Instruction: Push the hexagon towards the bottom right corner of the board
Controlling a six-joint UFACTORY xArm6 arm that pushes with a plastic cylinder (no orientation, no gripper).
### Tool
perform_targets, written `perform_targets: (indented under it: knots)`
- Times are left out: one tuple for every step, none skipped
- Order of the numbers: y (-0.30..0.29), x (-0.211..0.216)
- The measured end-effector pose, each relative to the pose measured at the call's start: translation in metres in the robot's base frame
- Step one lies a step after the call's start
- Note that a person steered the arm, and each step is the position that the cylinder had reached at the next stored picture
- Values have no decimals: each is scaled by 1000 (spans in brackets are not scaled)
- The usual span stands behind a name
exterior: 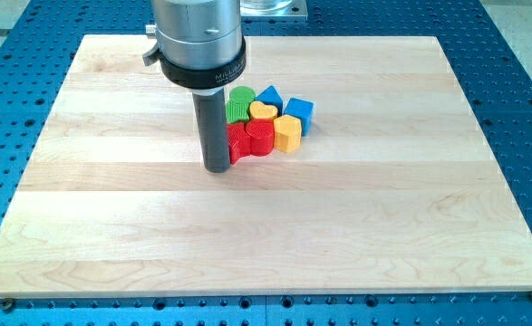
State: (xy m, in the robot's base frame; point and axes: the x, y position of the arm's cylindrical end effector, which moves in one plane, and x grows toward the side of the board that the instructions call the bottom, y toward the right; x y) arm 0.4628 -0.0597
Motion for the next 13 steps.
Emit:
perform_targets:
  knots:
    - [-1,0]
    - [-6,6]
    - [-12,3]
    - [24,-16]
    - [84,-33]
    - [118,-43]
    - [120,-69]
    - [142,-66]
    - [160,5]
    - [169,22]
    - [150,-12]
    - [164,-30]
    - [212,24]
